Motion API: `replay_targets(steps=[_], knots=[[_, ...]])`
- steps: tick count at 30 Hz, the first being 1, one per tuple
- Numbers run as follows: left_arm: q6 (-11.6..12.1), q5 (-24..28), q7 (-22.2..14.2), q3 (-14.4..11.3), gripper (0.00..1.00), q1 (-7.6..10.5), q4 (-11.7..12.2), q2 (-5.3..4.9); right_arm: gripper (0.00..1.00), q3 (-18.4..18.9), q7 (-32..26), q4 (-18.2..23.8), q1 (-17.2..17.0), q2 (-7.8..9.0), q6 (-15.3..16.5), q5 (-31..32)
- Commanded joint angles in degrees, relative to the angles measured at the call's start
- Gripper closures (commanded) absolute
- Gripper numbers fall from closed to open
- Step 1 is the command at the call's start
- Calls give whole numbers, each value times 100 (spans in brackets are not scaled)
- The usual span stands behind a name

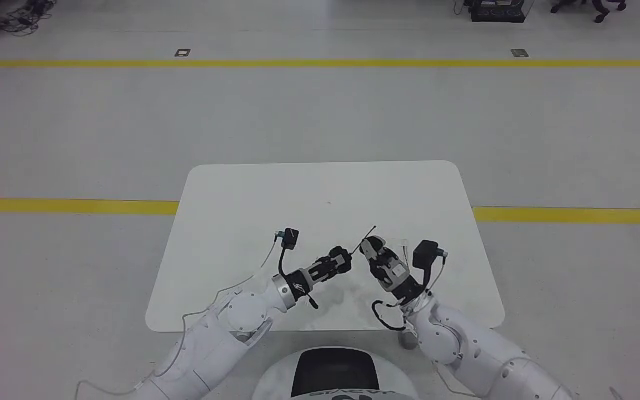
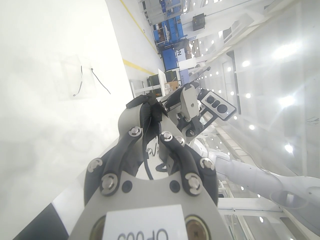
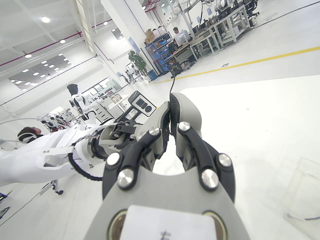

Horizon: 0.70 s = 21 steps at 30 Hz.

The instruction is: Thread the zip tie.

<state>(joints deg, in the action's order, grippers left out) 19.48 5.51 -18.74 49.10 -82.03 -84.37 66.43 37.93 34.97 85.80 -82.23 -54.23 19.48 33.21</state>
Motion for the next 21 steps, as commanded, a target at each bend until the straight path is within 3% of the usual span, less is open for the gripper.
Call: replay_targets(steps=[1,21], knots=[[0,0,0,0,100,0,0,0,100,-16,3,-22,17,-5,0,-9],[0,0,0,0,100,0,0,0,100,-116,14,-170,135,-39,0,-59]])
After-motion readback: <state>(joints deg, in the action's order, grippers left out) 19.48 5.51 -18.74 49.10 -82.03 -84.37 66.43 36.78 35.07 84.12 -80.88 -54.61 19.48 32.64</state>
